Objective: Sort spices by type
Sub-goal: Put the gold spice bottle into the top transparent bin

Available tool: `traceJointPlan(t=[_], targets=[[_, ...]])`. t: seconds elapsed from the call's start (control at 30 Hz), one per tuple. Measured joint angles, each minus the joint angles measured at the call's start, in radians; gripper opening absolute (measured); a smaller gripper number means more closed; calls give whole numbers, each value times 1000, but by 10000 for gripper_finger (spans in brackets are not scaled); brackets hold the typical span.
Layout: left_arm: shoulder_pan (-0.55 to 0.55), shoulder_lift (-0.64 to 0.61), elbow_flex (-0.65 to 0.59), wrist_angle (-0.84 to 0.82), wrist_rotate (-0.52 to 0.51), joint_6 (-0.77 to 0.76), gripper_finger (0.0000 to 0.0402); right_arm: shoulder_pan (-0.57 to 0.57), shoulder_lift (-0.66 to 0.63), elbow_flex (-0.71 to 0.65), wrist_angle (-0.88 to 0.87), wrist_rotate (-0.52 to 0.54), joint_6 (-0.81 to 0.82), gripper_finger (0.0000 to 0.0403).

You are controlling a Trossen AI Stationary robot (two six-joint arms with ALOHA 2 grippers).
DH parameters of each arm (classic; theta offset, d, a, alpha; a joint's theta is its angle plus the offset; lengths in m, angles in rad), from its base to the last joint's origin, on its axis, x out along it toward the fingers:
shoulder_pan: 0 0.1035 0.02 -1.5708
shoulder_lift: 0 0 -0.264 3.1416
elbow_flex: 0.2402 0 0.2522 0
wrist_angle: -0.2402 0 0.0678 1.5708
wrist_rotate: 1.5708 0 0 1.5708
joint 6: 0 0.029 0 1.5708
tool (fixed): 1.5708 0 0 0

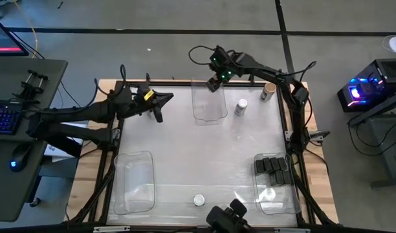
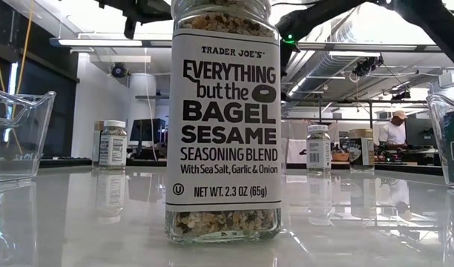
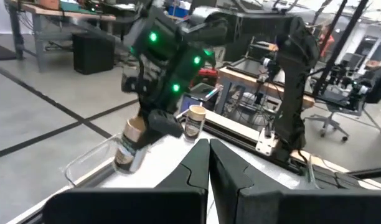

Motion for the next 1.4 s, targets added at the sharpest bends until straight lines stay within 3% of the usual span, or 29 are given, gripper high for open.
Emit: traceJointPlan(t=[0.37, 0.57, 0.9, 1.2, 1.4], targets=[[18, 1, 0, -1, -1, 0, 0, 26, 76, -1, 10, 72, 0, 271], [18, 1, 0, -2, -1, 5, 0, 26, 75, -1, 49, 67, 6, 328], [18, 1, 0, -12, -1, 31, 0, 23, 76, 76, 33, 49, -66, 339], [18, -12, 0, -51, 11, 96, 0, -54, 72, 270, -231, 73, -130, 340], [18, -33, 0, -105, 11, 94, 0, -177, -2, 155, -385, 75, -123, 337]])
